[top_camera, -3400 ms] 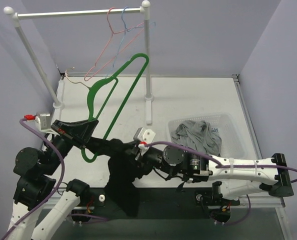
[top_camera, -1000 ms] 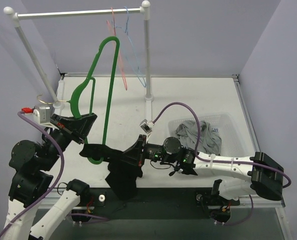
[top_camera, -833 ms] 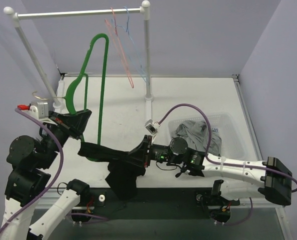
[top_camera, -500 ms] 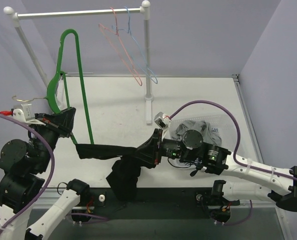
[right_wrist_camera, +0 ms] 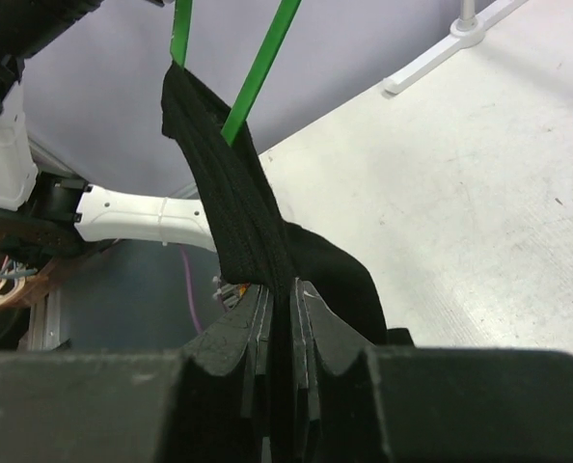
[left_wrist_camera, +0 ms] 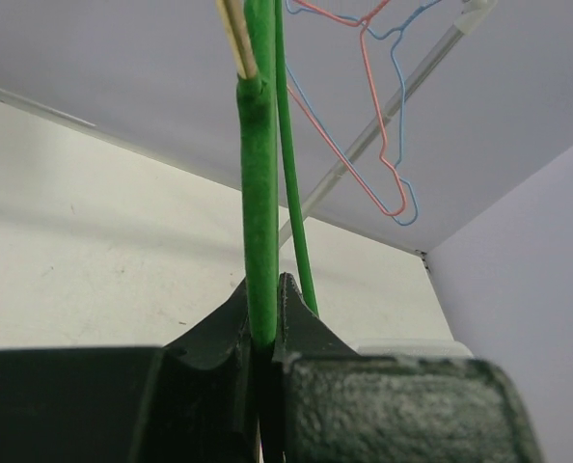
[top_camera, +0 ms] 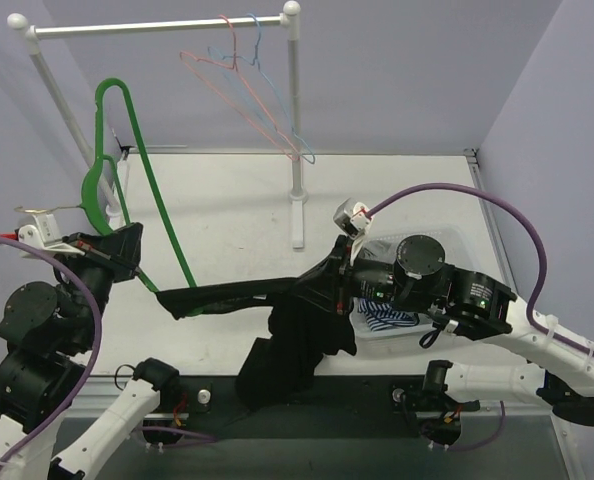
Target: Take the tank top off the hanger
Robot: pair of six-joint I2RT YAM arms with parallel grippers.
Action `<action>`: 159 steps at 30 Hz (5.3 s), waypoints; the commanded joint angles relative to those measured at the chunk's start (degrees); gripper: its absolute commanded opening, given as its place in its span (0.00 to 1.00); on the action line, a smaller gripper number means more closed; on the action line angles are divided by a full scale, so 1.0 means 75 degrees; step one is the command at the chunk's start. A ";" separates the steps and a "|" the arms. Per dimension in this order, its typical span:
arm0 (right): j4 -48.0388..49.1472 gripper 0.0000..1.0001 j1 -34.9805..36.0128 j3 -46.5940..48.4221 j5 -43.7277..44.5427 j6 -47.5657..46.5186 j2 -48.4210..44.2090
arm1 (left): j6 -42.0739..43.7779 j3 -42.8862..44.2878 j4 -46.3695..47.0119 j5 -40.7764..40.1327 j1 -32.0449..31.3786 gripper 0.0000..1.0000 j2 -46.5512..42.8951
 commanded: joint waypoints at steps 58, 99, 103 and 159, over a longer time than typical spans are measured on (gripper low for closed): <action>-0.2666 0.00 -0.0115 0.5311 0.3376 -0.1572 0.1775 | 0.1195 -0.0601 -0.0907 -0.0444 0.0098 0.00 -0.0504; -0.2994 0.00 -0.4227 -0.0836 0.4935 0.0603 -0.0896 | 0.1664 -0.0742 -0.1036 -0.0010 0.0098 0.00 -0.0177; -0.3182 0.00 -0.4556 -0.1880 0.5475 0.1834 -0.1200 | 0.1652 -0.0754 -0.1048 0.0013 0.0098 0.00 -0.0036; -0.3745 0.81 -0.4826 -0.0603 0.1608 0.1648 -0.2511 | 0.3960 0.4015 -0.0018 0.3611 0.2641 0.00 0.6233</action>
